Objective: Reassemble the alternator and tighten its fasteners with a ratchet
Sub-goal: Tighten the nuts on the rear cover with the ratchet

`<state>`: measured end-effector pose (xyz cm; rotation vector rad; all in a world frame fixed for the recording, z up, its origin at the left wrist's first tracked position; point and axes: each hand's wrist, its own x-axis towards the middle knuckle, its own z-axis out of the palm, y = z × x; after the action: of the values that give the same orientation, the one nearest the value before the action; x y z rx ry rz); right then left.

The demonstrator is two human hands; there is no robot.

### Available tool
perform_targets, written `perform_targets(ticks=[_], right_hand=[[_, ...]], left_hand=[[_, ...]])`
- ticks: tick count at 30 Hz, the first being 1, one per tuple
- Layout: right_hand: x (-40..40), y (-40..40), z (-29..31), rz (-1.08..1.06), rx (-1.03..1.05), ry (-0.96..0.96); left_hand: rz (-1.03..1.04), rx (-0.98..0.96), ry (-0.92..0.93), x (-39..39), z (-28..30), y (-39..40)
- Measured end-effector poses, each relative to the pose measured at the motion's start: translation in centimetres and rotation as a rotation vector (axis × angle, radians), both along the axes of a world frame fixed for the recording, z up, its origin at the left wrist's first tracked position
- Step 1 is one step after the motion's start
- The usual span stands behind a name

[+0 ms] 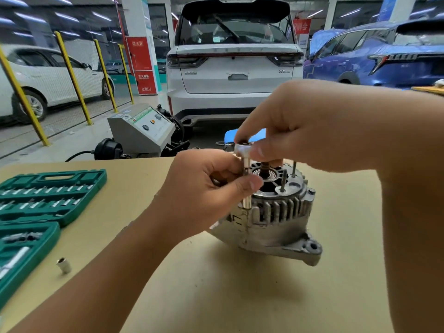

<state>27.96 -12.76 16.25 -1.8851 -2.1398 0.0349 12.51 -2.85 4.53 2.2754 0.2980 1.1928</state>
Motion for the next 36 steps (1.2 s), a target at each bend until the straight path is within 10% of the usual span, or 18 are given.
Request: perform_targets(ticks=[36], right_hand=[[1.7, -2.1, 0.9, -0.071, 0.024, -0.111]], left_hand=[[0.235, -0.135, 0.112, 1.7, 1.8, -4.4]])
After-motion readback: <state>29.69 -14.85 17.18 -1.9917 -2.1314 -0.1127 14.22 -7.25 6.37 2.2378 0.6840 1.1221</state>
